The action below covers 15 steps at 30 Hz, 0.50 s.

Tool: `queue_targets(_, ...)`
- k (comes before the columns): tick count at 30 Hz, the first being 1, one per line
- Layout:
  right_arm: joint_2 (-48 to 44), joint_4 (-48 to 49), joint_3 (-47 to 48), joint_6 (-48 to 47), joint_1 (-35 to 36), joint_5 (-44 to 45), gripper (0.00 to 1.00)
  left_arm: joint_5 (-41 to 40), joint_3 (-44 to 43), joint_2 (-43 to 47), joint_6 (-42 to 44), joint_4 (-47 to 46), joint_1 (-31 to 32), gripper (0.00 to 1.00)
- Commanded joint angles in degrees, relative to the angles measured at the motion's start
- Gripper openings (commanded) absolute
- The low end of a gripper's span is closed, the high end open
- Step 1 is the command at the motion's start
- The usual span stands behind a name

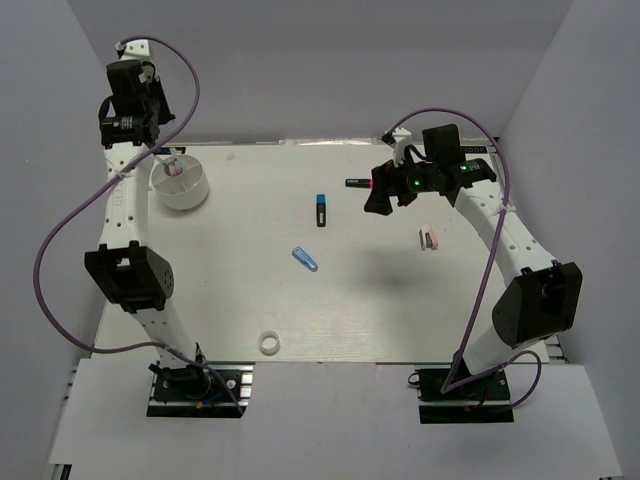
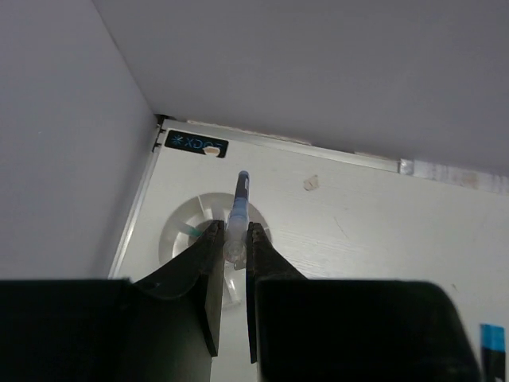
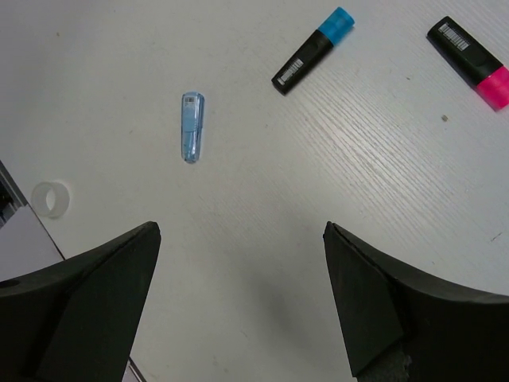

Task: Sort the stationery into containers
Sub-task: Place the pen in the storage box.

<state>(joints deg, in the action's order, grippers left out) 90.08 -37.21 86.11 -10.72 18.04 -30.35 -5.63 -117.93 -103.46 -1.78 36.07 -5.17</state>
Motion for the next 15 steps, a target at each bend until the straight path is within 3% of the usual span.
queue_targets(1,-0.96,-0.14,1.79,0.00,-0.38,-2.87,0.89,-2.72,-4.24,-2.44,1.52,2.95,-1.94,0.00)
queue_targets(15,-0.17,-0.05,0.91,0.26,-0.90,-4.54,0.89,1.93,-2.65,-7.01,3.43,6.02,-6.17,0.00)
